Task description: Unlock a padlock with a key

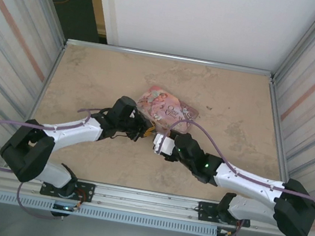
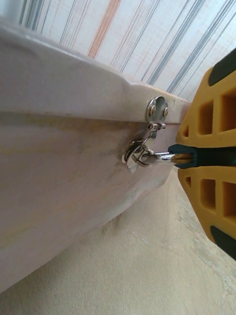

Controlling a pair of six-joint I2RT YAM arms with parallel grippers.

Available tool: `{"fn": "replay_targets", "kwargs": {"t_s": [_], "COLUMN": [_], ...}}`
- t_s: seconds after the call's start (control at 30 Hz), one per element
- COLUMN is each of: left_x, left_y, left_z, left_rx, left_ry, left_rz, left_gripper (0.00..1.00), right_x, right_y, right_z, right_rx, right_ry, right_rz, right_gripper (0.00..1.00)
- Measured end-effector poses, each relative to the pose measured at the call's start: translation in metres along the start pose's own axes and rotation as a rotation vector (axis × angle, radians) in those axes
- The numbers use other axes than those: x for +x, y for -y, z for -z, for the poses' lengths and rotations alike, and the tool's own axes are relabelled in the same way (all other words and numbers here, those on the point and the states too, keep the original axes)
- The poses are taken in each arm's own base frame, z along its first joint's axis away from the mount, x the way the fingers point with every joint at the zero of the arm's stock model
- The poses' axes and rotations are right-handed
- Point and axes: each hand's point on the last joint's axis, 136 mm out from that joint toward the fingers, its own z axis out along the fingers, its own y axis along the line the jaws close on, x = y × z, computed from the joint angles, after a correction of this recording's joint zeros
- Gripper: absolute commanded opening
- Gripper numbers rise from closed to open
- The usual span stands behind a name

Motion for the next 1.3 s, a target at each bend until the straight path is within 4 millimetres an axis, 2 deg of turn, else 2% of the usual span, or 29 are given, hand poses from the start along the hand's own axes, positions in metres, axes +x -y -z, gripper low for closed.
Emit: {"fn": "replay_targets", "kwargs": {"t_s": [0.43, 0.7, 0.93, 1.3], "left_x": [0.0, 0.0, 0.002, 0.002], "left_y": [0.0, 0.0, 0.0, 0.001], "left_z": [0.0, 0.0, -0.001, -0.001], "left_rx": [0.0, 0.001, 0.0, 0.002], "left_ry": [0.0, 0.0, -0.004, -0.004], "left_rz": [0.004, 0.008, 0.008, 0.014], "left_gripper": [0.0, 0.0, 0.0, 0.0], "right_x": [-0.012, -0.015, -0.012, -0.012], "right_y": [0.002, 0.002, -0.002, -0.004], "right_z": [-0.021, -0.027, -0.031, -0.035], "right_rx": [0.029, 0.038, 0.029, 0.029], "right_ry": [0.009, 0.004, -0.006, -0.007], "right_rz": [0.017, 0.02, 0.026, 0.013], "right_gripper": [0.31, 0.23, 0.21, 0.13]}}
